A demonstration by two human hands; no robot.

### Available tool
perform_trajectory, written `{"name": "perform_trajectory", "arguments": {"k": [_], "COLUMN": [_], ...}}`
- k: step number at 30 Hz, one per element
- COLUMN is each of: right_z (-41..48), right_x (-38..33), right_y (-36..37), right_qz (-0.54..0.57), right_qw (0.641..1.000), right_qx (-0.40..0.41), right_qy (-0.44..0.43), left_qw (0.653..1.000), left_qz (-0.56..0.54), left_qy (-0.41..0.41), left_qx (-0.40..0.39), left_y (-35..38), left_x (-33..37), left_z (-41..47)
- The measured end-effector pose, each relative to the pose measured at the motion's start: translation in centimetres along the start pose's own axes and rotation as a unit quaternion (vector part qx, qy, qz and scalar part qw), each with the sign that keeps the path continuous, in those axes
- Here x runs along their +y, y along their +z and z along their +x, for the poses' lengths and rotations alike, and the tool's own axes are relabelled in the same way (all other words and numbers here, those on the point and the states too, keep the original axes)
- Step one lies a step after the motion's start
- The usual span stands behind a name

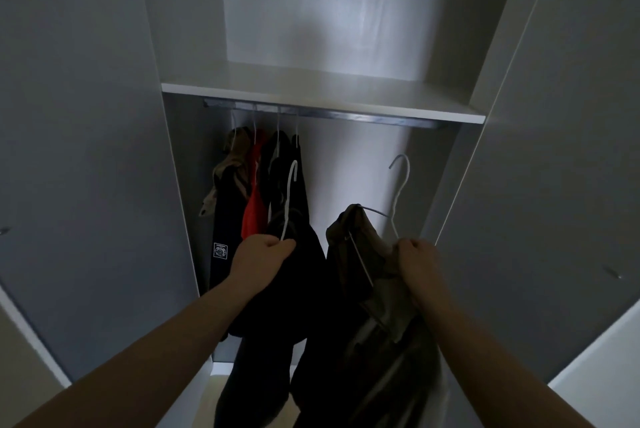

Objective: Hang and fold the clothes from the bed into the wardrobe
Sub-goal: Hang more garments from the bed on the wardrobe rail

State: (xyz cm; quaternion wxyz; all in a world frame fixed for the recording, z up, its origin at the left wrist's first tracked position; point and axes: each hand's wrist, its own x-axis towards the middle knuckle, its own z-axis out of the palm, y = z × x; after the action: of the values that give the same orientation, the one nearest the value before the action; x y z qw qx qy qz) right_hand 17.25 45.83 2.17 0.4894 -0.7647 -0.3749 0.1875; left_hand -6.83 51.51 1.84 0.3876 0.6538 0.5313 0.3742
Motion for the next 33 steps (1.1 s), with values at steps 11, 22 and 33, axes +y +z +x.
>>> {"name": "perform_trajectory", "arguments": {"k": [11, 22, 33], "right_z": [8.2, 17.0, 23.7], "right_x": [0.7, -1.1, -0.2], "right_y": [4.3, 9.5, 13.6], "right_qz": [0.002, -0.025, -0.053], "right_qw": [0.999, 0.992, 0.981], "right_qx": [-0.039, -0.105, -0.127], "right_qy": [-0.011, -0.065, -0.134], "left_qw": [0.996, 0.991, 0.993], "left_qz": [0.083, 0.131, 0.1], "left_qy": [-0.011, -0.012, 0.01], "left_qx": [0.008, 0.005, -0.056], "left_y": [2.6, 2.8, 4.4], "left_x": [-1.9, -3.1, -4.9], "left_z": [5.2, 12.6, 18.2]}}
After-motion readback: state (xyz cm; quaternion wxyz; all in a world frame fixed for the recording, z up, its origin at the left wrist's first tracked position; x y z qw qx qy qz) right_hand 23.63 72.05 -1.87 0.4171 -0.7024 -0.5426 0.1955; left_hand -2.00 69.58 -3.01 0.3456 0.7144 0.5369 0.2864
